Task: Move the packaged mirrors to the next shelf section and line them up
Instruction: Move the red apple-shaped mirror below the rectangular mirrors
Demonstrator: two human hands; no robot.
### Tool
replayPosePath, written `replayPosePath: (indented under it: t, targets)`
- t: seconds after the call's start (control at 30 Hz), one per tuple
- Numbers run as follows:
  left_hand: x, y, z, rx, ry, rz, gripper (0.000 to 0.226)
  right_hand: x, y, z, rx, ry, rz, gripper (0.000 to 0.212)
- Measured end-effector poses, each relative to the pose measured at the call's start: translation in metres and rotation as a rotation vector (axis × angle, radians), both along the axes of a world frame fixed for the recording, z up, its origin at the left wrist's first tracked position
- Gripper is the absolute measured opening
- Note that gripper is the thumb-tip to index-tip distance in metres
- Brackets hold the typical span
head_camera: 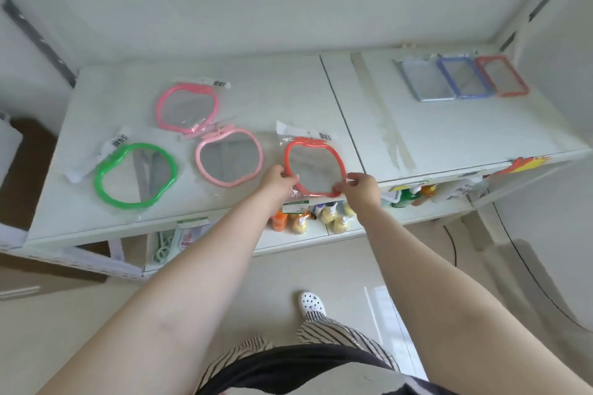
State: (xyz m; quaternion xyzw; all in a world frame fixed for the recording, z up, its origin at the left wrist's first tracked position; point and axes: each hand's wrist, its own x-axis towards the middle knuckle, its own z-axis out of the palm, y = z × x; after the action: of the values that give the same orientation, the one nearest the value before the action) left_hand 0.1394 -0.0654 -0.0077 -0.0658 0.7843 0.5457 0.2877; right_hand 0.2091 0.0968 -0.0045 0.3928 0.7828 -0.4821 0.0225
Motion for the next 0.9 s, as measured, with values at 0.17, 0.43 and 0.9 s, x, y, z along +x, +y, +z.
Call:
replayPosePath:
  t: [0.17,0.43,0.9]
  targets:
    - [0.011,-0.030,-0.002,0.096,0.010,-0.091,0.006,0.039,-0.034,0.007,-0.029,0.074,-0.112,0.016]
    - [0.059,-0.010,0.006,0.203,-0.039,-0.263,0.006,0.127,-0.033,0.025,-0.240,0.225,-0.449,0.012]
    - [0.150,0.093,0.003,0.187,-0.047,-0.433,0.036,0.251,0.036,0.030,-0.209,0.223,-0.664,0.020]
